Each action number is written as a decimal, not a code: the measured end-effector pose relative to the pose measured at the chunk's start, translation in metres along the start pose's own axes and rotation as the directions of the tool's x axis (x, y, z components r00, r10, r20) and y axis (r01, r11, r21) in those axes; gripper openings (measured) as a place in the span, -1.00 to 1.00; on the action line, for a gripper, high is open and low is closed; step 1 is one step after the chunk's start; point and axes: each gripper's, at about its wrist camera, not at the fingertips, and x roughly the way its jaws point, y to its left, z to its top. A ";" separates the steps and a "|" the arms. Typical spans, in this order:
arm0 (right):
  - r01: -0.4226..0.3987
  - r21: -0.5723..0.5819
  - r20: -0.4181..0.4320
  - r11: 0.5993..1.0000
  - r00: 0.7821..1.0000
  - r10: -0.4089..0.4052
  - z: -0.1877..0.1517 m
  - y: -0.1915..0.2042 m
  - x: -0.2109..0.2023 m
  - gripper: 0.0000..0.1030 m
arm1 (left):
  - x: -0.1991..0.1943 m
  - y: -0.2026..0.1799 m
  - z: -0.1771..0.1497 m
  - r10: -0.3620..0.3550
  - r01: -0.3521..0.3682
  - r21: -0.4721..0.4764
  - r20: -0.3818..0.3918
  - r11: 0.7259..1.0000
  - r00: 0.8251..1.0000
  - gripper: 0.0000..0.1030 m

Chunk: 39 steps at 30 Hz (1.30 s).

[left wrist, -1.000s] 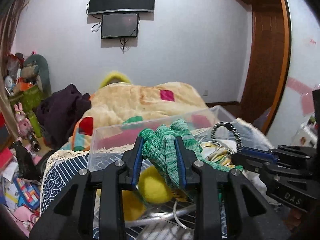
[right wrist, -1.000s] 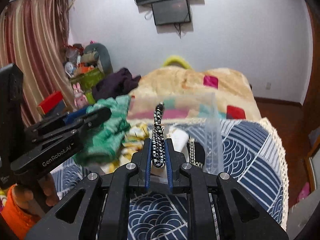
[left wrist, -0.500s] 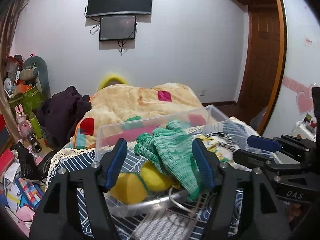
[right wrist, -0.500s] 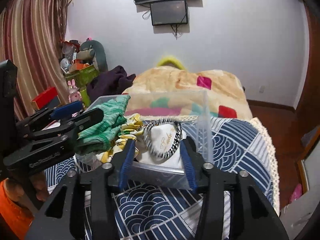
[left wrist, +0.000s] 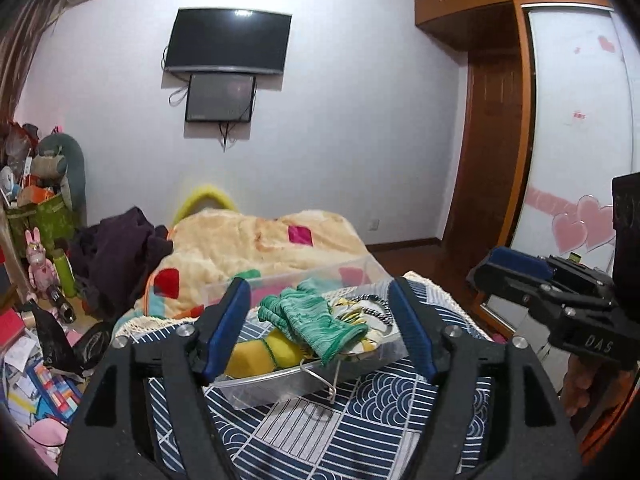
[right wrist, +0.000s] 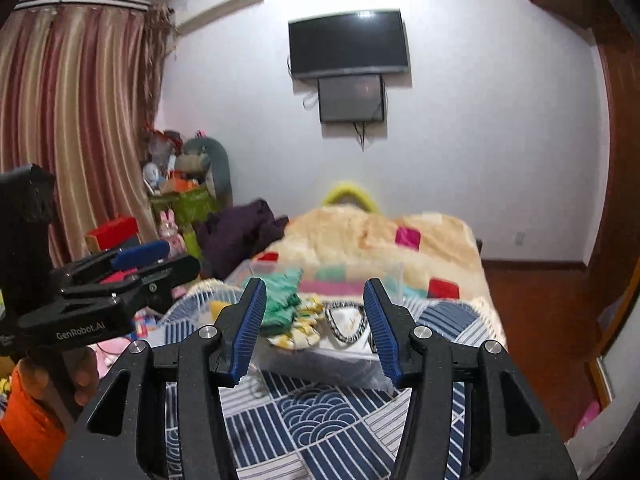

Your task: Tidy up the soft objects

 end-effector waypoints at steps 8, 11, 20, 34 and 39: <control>-0.005 -0.008 0.052 1.000 0.999 0.005 -0.004 0.014 -0.022 0.35 | -0.042 -0.009 -0.005 -0.004 0.003 0.005 0.058 1.000 0.998 0.87; 0.002 -0.006 0.055 1.000 0.998 -0.002 -0.008 0.016 -0.024 0.53 | -0.050 -0.009 -0.008 -0.007 0.007 -0.008 0.064 1.000 0.998 0.94; 0.014 0.007 0.062 1.000 0.998 -0.015 -0.019 0.017 -0.033 0.65 | -0.063 -0.006 -0.018 0.002 0.001 -0.038 0.076 0.999 0.997 1.00; 0.021 0.020 0.040 1.000 0.999 -0.022 -0.029 0.016 -0.033 0.71 | -0.057 -0.006 -0.029 0.034 -0.032 -0.035 0.049 0.999 0.998 1.00; 0.019 0.019 0.037 1.000 0.999 -0.020 -0.030 0.016 -0.035 0.71 | -0.056 -0.008 -0.031 0.042 -0.041 -0.027 0.047 0.999 0.998 1.00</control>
